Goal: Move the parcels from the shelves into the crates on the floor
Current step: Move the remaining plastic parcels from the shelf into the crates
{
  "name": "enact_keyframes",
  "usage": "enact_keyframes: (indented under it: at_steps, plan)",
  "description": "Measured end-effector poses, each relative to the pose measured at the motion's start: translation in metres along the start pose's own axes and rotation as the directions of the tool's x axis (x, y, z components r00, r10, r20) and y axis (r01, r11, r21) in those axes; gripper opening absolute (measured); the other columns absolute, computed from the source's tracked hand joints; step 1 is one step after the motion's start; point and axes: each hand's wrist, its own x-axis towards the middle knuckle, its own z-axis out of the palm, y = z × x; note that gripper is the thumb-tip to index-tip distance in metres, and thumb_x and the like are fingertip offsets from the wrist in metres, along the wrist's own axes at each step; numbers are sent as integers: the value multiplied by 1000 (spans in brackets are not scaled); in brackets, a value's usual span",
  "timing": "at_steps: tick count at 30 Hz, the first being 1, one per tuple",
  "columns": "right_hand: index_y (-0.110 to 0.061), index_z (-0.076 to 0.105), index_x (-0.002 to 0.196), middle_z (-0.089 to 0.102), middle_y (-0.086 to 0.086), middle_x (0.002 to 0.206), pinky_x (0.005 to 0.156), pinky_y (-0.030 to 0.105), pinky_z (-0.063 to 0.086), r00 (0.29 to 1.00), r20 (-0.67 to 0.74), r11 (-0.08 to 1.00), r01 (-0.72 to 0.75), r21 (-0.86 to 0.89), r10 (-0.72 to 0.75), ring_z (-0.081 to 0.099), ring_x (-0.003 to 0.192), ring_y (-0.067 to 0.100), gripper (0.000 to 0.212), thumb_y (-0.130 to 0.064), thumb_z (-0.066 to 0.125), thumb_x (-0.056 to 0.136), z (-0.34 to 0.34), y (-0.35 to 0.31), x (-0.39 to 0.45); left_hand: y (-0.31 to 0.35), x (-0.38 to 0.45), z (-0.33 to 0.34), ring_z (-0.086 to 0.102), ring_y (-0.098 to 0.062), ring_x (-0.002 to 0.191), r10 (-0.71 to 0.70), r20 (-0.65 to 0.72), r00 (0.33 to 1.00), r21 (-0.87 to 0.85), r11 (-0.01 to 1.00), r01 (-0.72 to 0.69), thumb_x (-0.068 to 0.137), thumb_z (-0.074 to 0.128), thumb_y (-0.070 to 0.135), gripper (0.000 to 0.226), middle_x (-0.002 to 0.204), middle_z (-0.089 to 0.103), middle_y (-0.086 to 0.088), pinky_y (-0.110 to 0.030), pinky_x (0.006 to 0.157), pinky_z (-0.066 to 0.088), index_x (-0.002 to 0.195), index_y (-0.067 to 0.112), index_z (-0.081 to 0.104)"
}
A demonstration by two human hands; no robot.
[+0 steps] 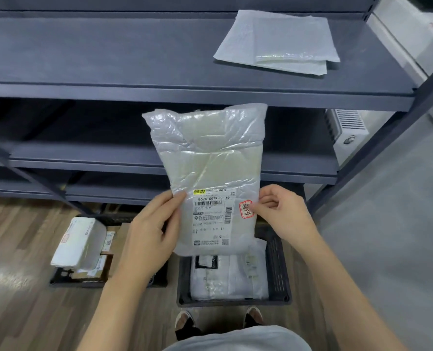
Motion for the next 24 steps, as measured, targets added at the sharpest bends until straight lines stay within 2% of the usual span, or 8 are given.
enact_keyframes:
  at_steps: [3,5,8,10,14,19,21,24]
  plan:
    - [-21,65,86,68,-9,82,71,14,50,1000,-9,1000,1,-6,-1,64,77,4,11,-20,74,80,-5,5,-1,3,3,10,51,0,117,-4,1,1000,11,1000,4,93,51,18,35,129,51,13,-38,81,56,127,15,59]
    - [-20,66,88,69,-8,83,74,18,52,1000,-7,1000,-8,-7,8,64,79,5,10,-21,73,81,-9,8,-1,4,5,15,51,-2,116,7,3,1000,31,1000,-7,94,53,14,35,131,50,11,-36,81,55,128,14,59]
    - [-20,67,90,69,-7,85,75,20,53,1000,10,1000,-13,5,12,65,81,6,8,-21,71,83,-14,11,1,7,7,22,51,-1,113,14,-1,1000,71,997,-14,89,56,-1,40,130,49,9,-21,87,49,127,11,59]
    - [-21,67,91,69,-8,86,74,18,52,1000,25,1000,-8,8,8,64,79,4,8,-20,70,84,-17,12,3,9,7,27,52,-4,110,2,-23,1000,98,995,0,87,57,-4,39,127,51,6,-13,90,44,124,8,60]
    - [-22,68,94,69,-9,87,72,15,52,999,54,1000,10,-8,-10,64,78,2,10,-21,69,85,-20,20,8,13,2,39,54,-7,105,-93,-77,993,100,990,100,86,60,-6,38,123,54,3,-7,91,40,121,6,62]
    - [-19,67,95,68,-11,87,67,6,47,995,98,994,2,-114,10,61,73,-3,10,-23,68,86,-18,37,15,17,-13,62,47,2,103,-152,-155,976,119,978,171,81,63,-12,32,114,61,-12,0,93,33,112,-3,66]
    - [-21,65,92,66,-13,84,64,1,42,994,108,986,-4,-165,22,58,71,-7,6,-24,67,87,-14,44,15,14,-21,72,52,-3,101,-176,-166,970,125,972,198,80,64,-13,30,111,64,-15,-3,93,35,108,-4,68]
    - [-22,65,93,64,-16,82,65,5,45,990,127,972,-36,-230,67,58,73,-6,5,-24,65,88,-2,58,13,3,-37,85,63,-19,99,-286,-148,947,107,947,303,82,65,-8,29,114,65,-14,-27,87,49,109,0,68]
